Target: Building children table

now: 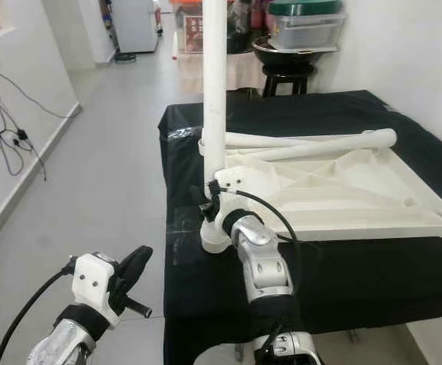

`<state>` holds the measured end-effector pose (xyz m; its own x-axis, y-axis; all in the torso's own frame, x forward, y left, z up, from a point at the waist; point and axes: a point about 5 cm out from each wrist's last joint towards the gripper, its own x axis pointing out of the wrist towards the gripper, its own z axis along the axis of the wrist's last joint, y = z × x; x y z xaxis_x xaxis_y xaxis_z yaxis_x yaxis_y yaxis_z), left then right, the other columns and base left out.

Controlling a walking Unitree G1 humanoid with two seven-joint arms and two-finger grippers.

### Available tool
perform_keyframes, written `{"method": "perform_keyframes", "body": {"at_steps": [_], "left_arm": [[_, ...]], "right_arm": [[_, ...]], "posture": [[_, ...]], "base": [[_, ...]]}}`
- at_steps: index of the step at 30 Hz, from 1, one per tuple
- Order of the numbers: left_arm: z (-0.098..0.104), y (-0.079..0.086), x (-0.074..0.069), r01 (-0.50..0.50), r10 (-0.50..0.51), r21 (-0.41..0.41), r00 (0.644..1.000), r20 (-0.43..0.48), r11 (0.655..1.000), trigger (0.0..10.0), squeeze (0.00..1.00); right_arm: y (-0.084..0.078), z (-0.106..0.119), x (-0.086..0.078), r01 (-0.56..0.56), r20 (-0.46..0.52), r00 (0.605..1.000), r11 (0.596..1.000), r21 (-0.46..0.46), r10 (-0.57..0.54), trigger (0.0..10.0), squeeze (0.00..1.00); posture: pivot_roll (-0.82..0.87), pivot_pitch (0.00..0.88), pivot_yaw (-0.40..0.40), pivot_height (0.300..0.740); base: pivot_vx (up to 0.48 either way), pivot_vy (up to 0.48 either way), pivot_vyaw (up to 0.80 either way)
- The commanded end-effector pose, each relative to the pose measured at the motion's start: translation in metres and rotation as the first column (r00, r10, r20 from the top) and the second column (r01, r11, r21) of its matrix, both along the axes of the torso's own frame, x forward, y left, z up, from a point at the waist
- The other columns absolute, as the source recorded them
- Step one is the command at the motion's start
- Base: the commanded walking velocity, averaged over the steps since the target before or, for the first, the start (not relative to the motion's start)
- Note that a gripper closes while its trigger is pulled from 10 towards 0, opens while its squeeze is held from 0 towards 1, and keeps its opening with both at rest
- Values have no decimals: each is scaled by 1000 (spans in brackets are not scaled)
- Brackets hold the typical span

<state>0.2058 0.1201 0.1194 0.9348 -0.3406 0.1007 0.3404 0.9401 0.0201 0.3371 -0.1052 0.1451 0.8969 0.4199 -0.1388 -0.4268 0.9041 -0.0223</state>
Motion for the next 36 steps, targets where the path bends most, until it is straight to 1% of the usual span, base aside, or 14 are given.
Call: {"method": "perform_keyframes", "body": {"at_steps": [1, 2, 3, 4, 10, 12, 21, 22, 23, 29, 31, 32, 34, 36], "left_arm": [[-2, 1, 0, -6, 6, 10, 1000, -9, 1000, 10000, 0], [-2, 1, 0, -6, 6, 10, 1000, -9, 1000, 10000, 0], [-2, 1, 0, -8, 8, 6, 1000, -11, 1000, 10000, 0], [-2, 1, 1, -5, 5, 1, 1000, -14, 1000, 10000, 0], [-2, -1, 2, 5, -5, -8, 1000, -17, 1000, 10000, 0], [-3, -1, 3, 7, -7, -10, 1000, -17, 1000, 10000, 0], [-3, -3, 4, 6, -6, -10, 1000, -17, 1000, 10000, 0], [-3, -3, 4, 5, -5, -9, 1000, -17, 1000, 10000, 0], [-3, -3, 4, 4, -4, -8, 1000, -16, 1000, 10000, 0], [-2, -5, 3, 6, -6, -12, 1000, -16, 1000, 10000, 0], [-2, -5, 2, 8, -9, -17, 1000, -17, 1000, 10000, 0], [-2, -5, 2, 8, -9, -17, 1000, -17, 1000, 10000, 0], [-2, -5, 1, 11, -11, -21, 1000, -18, 1000, 10000, 0], [-2, -5, 1, 11, -11, -21, 1000, -18, 1000, 10000, 0]], "right_arm": [[-4, -24, -6, 17, -116, 993, 999, -28, -20, 7294, 0], [-4, -24, -6, 17, -116, 993, 999, -28, -20, 7294, 0], [3, -21, -10, -21, -119, 993, 999, -36, 17, 10000, 596], [13, -9, -7, -114, -92, 989, 993, 28, 116, 10000, 1000], [28, 17, 2, -385, 4, 922, 912, 141, 388, 10000, 1000], [36, 18, 2, -588, 31, 808, 803, 97, 588, 10000, 0], [43, 9, -3, -794, -24, 601, 600, 96, 799, 10000, 0], [45, 10, -2, -807, -27, 580, 579, 119, 814, 0, 0], [46, 11, 0, -807, -27, 577, 575, 132, 816, 0, 0], [32, 6, 3, -738, -41, 665, 665, 116, 745, 0, 0], [11, -5, 7, -529, -87, 842, 847, 53, 532, 0, 0], [11, -5, 7, -529, -87, 842, 847, 53, 532, 0, 0], [-34, -20, 12, -40, -148, 988, 999, -12, 37, 0, 0], [-34, -20, 12, -40, -148, 988, 999, -12, 37, 0, 0]], "posture": [[29, 50, 9, 740], [29, 50, 9, 740], [27, 50, 10, 740], [19, 47, 14, 740], [20, 43, 14, 740], [27, 36, 12, 740], [37, 30, 8, 740], [43, 26, 5, 740], [43, 26, 5, 740], [32, 30, 7, 740], [15, 40, 7, 740], [15, 40, 7, 740], [4, 51, 9, 740], [4, 51, 9, 740]], "base": [[0, 0, 0], [0, 0, 0], [0, 0, 0], [0, 0, 0], [0, 0, 0], [0, 0, 0], [0, 0, 0], [0, 0, 0], [0, 0, 0], [0, 0, 0], [0, 0, 0], [0, 0, 0], [0, 0, 0], [0, 0, 0]]}}
